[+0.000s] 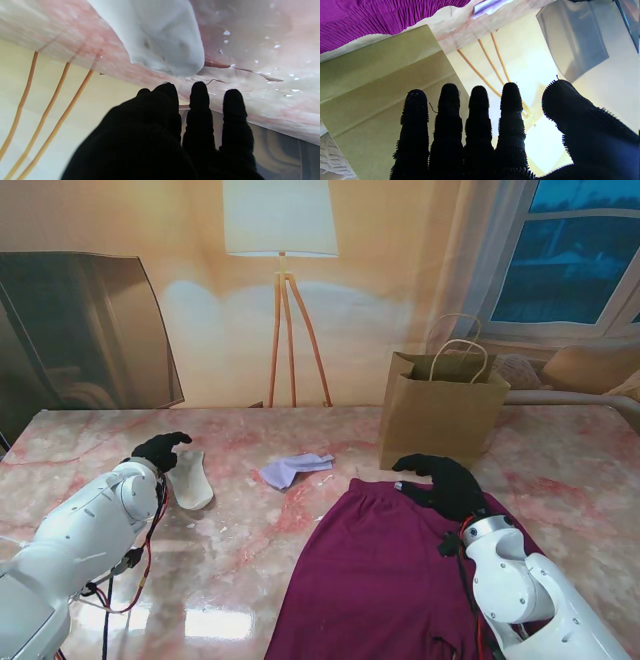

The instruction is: Fold the socks and the shorts into the kraft paper bag

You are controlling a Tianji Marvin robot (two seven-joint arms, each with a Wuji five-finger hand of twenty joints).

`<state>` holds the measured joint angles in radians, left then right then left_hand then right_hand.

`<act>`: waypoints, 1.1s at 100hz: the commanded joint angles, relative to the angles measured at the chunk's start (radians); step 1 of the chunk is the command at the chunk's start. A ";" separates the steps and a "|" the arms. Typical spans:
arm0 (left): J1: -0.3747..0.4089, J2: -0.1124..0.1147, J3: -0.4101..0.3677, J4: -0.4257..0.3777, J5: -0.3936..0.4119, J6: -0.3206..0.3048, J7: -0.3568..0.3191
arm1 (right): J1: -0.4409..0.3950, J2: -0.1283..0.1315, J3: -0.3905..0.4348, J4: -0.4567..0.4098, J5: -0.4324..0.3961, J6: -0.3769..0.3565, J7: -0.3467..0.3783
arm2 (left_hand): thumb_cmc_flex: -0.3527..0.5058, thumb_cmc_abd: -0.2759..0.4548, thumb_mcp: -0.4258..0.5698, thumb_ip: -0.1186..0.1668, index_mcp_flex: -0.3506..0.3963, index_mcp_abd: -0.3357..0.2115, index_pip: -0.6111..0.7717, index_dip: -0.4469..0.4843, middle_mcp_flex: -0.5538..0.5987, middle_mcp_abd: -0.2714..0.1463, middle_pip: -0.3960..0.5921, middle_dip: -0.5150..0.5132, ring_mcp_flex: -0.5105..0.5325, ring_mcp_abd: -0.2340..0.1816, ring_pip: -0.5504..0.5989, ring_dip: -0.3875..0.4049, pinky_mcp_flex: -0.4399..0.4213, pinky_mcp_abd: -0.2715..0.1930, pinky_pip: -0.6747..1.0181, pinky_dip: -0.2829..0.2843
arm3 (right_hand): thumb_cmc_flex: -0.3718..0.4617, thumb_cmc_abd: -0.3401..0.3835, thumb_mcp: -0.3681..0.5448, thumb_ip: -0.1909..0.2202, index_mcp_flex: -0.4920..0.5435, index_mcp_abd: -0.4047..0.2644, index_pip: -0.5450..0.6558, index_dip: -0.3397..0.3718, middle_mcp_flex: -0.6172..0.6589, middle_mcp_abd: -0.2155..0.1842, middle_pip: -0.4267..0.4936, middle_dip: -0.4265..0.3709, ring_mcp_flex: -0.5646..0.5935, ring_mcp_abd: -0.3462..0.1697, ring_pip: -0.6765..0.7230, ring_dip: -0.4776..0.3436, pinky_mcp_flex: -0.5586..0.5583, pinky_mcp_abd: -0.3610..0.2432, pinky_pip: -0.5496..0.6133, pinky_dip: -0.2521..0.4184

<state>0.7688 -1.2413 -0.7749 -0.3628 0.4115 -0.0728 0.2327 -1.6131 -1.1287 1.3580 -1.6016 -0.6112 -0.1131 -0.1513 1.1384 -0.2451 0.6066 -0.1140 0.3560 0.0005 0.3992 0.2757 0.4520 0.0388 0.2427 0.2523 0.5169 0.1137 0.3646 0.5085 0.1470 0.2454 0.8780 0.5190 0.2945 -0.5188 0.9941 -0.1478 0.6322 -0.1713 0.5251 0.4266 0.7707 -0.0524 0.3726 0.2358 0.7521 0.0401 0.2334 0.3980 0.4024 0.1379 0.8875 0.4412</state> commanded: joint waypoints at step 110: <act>0.047 0.080 0.045 -0.121 0.083 0.012 -0.203 | 0.025 -0.001 -0.024 0.025 0.031 -0.013 0.015 | -0.298 -0.341 0.156 -0.055 0.140 -0.200 0.697 0.492 0.174 0.033 0.018 0.167 0.016 0.038 0.030 0.075 -0.010 0.015 0.003 0.043 | -0.006 0.024 -0.012 0.044 -0.007 -0.004 0.010 -0.002 0.022 -0.002 0.023 0.017 -0.002 -0.001 0.018 0.032 0.003 0.011 0.052 0.051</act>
<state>0.7946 -1.1667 -0.7359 -0.4996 0.4962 -0.0608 0.0625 -1.5812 -1.1280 1.3376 -1.5737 -0.5798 -0.1234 -0.1389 0.8436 -0.5462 0.7204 -0.1202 0.5280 -0.1689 1.0599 0.7251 0.5956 0.0226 0.5127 0.6937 0.4766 0.1022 0.6316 0.7807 0.1174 0.2418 0.8774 0.5683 0.2945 -0.5188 0.9941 -0.1478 0.6322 -0.1713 0.5251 0.4266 0.7707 -0.0524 0.3836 0.2376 0.7521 0.0403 0.2334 0.4087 0.4031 0.1382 0.9020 0.4608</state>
